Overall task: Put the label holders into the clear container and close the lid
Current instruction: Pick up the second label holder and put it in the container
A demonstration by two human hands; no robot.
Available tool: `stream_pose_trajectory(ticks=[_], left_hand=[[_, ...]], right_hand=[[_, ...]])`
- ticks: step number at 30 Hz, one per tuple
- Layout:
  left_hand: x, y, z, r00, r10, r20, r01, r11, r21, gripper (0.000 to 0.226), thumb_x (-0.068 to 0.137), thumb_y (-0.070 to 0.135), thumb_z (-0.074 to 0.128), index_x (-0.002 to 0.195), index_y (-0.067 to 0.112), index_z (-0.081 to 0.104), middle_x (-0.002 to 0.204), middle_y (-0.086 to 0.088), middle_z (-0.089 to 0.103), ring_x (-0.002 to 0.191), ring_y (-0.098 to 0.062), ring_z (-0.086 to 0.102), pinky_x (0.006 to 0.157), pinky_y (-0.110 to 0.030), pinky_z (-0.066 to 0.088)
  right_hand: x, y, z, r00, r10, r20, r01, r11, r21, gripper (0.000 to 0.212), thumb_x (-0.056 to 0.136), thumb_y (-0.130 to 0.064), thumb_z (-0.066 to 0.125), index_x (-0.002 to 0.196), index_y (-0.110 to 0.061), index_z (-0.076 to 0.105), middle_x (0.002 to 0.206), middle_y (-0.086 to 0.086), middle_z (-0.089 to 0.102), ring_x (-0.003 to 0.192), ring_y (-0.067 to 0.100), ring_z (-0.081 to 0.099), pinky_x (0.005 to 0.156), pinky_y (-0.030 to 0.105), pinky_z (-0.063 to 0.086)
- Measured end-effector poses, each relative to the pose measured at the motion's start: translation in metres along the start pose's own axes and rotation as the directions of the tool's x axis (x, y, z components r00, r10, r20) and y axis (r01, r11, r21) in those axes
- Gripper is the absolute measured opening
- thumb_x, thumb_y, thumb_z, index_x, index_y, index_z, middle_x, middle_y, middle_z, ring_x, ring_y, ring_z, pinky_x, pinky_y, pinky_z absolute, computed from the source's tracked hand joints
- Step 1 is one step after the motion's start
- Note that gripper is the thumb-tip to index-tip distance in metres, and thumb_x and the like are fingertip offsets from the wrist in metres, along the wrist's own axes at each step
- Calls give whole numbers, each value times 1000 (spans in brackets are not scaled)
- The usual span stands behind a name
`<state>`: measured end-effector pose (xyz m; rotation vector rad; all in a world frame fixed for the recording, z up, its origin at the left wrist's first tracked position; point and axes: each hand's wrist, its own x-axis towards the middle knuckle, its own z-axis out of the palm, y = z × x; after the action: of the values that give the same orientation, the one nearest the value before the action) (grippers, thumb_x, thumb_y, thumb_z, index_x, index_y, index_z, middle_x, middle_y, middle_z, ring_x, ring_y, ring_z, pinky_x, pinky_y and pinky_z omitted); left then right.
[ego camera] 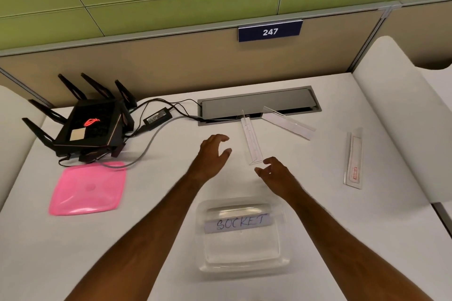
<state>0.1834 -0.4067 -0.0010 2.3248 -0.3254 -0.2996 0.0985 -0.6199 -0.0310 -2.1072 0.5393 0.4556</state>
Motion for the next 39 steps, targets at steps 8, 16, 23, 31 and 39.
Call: stream_pose_trajectory(ticks=[8, 16, 23, 31, 39], left_hand=[[62, 2, 16, 993, -72, 95, 68, 996, 52, 59, 99, 28, 61, 152, 18, 37, 155, -1, 43, 144, -25, 35, 116, -41, 33], [107, 6, 29, 971, -161, 175, 146, 984, 97, 73, 100, 25, 60, 160, 20, 19, 166, -4, 25, 151, -27, 27, 120, -45, 30], [133, 15, 42, 966, -164, 201, 153, 986, 72, 80, 98, 0, 56, 161, 19, 11, 169, -4, 13, 154, -26, 19, 121, -40, 25], [157, 18, 55, 965, -163, 205, 152, 986, 69, 72, 100, -5, 48, 160, 16, 16, 168, -7, 19, 154, -28, 22, 121, -40, 25], [161, 19, 56, 970, -152, 189, 146, 988, 46, 66, 100, -7, 47, 157, 17, 26, 164, -8, 30, 150, -31, 30, 119, -45, 33]], right_hand=[[42, 3, 13, 989, 119, 93, -137, 966, 219, 38, 98, -31, 66, 129, -17, 50, 102, 8, 76, 84, 24, 74, 77, 34, 61], [57, 5, 21, 995, 78, 66, -88, 983, 159, 28, 99, -40, 61, 121, -26, 49, 89, -3, 77, 76, 20, 76, 79, 37, 63], [68, 5, 24, 998, 44, 47, -45, 999, 20, 26, 102, -45, 52, 123, -31, 45, 90, -7, 76, 69, 12, 74, 77, 37, 64], [71, 3, 23, 998, 29, 48, -29, 1000, 11, 20, 106, -39, 49, 122, -29, 45, 94, -7, 76, 69, 12, 73, 63, 23, 56], [70, 2, 22, 999, -19, 28, 19, 1000, -12, 16, 107, -37, 47, 119, -28, 44, 94, -9, 74, 69, 11, 72, 63, 23, 55]])
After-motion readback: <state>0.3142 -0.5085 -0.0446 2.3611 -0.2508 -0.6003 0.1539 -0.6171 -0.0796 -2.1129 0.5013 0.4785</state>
